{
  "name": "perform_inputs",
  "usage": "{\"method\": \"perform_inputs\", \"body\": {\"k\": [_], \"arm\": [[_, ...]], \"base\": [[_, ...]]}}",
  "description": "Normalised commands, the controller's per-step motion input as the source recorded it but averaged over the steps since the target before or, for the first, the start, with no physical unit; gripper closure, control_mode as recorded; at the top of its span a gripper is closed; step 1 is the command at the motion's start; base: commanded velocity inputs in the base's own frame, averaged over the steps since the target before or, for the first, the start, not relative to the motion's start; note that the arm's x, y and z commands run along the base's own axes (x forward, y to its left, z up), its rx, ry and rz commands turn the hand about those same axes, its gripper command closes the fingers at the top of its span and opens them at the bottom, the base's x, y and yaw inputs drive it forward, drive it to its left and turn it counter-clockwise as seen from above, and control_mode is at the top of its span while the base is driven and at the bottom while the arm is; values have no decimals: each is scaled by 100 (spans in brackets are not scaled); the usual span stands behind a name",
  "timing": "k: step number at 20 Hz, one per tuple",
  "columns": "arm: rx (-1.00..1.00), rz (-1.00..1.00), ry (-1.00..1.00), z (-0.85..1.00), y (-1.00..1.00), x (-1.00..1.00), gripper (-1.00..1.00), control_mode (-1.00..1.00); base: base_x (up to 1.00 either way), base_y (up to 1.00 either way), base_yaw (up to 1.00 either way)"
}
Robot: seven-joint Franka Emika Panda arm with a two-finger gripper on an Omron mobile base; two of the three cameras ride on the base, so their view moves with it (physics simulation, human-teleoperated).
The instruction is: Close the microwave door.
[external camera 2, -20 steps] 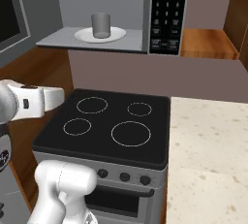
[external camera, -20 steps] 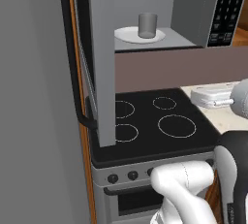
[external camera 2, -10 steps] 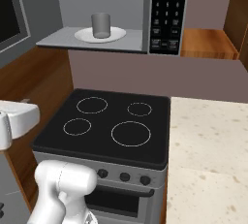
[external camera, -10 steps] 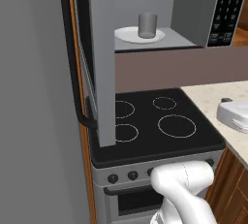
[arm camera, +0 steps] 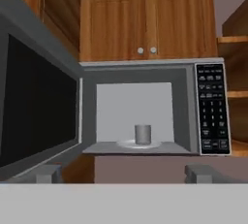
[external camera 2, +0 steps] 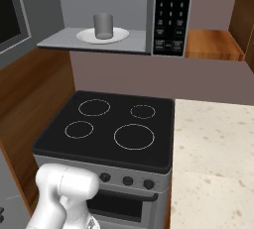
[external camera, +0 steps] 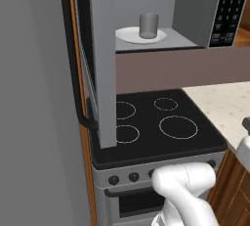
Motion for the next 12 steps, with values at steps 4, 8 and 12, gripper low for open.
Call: {"method": "perform_inputs", "body": {"k": [4,8,12], "arm": [[-26,-1,-38,65,100,-35,-100,-100],[-25,-11,-25,29,94,-24,-100,-100],[-18,-32,0,-61,46,84,-100,-100]], "base": [[0,0,0],[0,0,0],[0,0,0]]}}
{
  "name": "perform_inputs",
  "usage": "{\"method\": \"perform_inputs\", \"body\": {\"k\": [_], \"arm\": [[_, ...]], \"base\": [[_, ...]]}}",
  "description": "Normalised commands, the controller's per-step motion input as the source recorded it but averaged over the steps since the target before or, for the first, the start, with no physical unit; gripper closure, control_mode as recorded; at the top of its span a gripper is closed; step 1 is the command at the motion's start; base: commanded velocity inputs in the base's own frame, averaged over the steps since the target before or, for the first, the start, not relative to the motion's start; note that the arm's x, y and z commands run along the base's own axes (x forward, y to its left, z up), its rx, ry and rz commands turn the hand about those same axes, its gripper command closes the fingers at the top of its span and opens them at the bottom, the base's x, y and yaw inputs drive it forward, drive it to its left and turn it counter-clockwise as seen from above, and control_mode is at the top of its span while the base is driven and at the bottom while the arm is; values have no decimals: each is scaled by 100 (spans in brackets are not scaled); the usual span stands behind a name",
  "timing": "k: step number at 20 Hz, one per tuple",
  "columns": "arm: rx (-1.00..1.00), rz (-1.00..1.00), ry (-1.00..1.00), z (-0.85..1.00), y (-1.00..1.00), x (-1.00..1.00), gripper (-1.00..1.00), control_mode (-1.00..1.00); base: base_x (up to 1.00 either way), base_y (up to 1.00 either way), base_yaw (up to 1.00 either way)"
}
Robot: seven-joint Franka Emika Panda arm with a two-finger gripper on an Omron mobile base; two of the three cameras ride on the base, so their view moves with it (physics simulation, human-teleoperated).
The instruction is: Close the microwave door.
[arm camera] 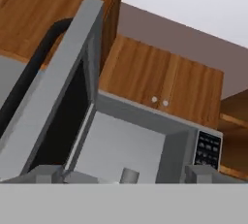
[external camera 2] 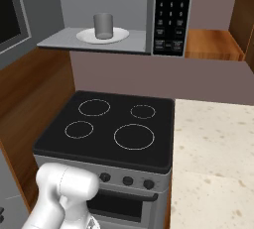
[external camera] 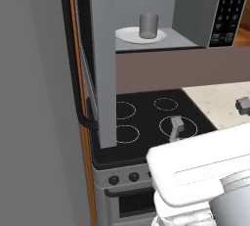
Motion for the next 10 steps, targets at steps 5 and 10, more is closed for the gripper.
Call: {"method": "perform_inputs", "body": {"k": [5,10], "arm": [[-20,-40,0,-62,69,100,-100,-100],[-25,-27,-23,-1,99,22,-100,-100]], "base": [[0,0,0],[0,0,0]]}}
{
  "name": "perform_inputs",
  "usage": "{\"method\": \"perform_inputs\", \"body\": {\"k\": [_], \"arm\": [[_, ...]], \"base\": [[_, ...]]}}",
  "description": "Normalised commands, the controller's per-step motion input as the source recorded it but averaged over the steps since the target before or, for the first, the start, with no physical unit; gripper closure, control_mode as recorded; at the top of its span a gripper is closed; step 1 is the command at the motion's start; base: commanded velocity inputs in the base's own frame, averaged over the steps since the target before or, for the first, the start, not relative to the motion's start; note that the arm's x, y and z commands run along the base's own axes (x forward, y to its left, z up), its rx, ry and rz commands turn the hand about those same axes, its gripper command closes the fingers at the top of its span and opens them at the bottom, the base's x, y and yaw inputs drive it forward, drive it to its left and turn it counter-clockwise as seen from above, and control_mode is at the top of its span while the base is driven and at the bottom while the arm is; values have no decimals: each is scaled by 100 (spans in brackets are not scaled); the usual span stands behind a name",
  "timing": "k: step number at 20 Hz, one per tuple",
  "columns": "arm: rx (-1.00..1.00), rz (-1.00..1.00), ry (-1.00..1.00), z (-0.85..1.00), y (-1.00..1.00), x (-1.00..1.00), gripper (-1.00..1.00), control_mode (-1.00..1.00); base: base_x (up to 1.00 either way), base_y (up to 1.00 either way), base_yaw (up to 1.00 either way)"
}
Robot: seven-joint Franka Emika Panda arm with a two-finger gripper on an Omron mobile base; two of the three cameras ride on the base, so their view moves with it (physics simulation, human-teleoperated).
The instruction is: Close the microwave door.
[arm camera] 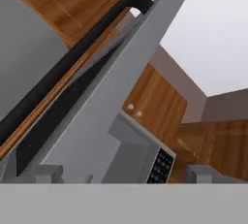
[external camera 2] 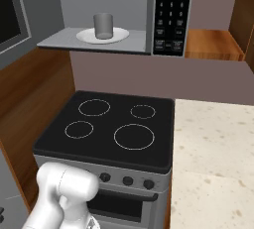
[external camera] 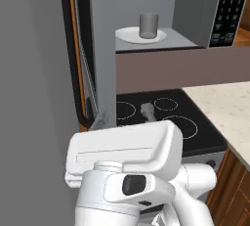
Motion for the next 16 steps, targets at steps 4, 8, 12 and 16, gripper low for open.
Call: {"method": "perform_inputs", "body": {"k": [4,8,12,16], "arm": [[-23,-16,-26,13,100,-4,-100,-100],[-17,-26,-5,-27,54,61,-100,-100],[-4,-16,0,-58,10,94,-100,-100],[2,0,17,-32,0,83,-100,-100]], "base": [[0,0,0],[0,0,0],[0,0,0],[0,0,0]]}}
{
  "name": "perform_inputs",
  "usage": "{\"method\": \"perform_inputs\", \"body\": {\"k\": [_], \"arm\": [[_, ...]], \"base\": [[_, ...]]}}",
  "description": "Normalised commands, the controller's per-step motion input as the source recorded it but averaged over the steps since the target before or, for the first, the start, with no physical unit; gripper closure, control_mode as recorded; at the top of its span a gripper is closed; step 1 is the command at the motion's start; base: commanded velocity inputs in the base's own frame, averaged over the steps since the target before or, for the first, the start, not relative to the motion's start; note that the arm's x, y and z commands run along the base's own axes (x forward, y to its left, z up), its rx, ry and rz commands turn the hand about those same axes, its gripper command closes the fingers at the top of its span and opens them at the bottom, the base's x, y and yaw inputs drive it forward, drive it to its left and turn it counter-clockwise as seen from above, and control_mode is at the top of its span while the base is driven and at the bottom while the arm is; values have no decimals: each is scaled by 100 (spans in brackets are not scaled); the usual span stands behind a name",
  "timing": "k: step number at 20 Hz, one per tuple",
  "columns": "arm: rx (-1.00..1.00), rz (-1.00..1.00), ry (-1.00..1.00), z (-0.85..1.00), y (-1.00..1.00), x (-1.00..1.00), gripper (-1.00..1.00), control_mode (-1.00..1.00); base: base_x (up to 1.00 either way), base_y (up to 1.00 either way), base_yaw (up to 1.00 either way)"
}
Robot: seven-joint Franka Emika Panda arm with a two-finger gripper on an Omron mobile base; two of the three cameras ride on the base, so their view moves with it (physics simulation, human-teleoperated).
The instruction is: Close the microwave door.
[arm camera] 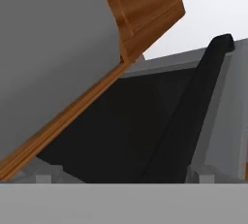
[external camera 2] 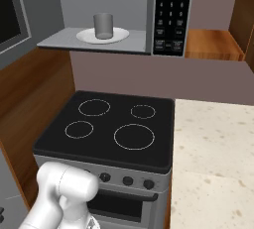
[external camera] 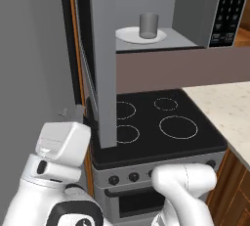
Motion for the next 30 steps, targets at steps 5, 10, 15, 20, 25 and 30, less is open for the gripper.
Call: {"method": "perform_inputs", "body": {"k": [5,10,15,20,25,30], "arm": [[2,0,22,0,0,33,-100,-100],[15,3,3,29,-35,-51,-100,-100],[18,2,0,52,-96,-17,-100,-100],[23,0,2,48,-100,0,-100,-100],[26,0,14,37,-100,1,-100,-100],[25,0,26,23,-100,22,-100,-100]], "base": [[0,0,0],[0,0,0],[0,0,0],[0,0,0],[0,0,0],[0,0,0]]}}
